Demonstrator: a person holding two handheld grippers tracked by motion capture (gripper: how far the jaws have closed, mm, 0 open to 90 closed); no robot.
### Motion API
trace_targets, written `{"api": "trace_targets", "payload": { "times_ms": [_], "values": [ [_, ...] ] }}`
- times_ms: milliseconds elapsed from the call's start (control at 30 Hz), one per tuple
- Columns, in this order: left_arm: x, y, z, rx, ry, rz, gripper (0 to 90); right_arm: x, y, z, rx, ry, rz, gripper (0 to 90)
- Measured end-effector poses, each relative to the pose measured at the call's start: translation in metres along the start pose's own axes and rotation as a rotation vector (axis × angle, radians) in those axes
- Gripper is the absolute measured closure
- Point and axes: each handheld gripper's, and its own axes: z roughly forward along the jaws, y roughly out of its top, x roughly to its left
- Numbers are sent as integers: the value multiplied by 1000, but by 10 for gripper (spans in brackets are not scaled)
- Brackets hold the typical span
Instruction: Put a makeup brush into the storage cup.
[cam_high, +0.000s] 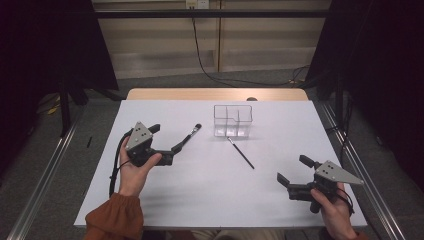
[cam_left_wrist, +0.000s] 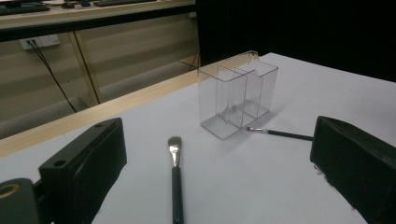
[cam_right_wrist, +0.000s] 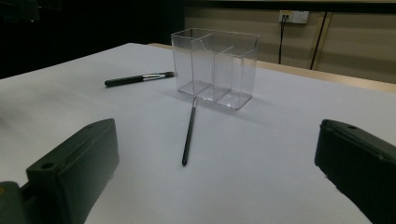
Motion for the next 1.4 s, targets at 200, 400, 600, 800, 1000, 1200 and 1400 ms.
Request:
{"api": "trace_targets", "payload": {
  "times_ms": [200, 400, 600, 800, 1000, 1200, 1400],
  "values": [
    [6, 6, 7, -1, 5, 4, 40, 0, 0, 0, 1, 3, 2, 0],
    [10, 6, 18, 4, 8, -2, 40, -1, 0, 0, 0, 2, 1, 0],
    [15, 11, 29, 22, 10, 4, 39, -1, 0, 0, -1, 4, 3, 0],
    [22, 20, 42, 12, 34, 12, 35, 0, 0, 1, 2, 3, 9, 0],
    [29, 24, 52, 31, 34, 4, 35, -1, 0, 0, 2, 5, 8, 0],
    [34, 28, 63, 60, 12, 6, 30, 0, 0, 1, 1, 6, 9, 0],
    [40, 33, 72, 77, 11, -6, 22, 0, 0, 1, 1, 7, 9, 0]
  ]
}}
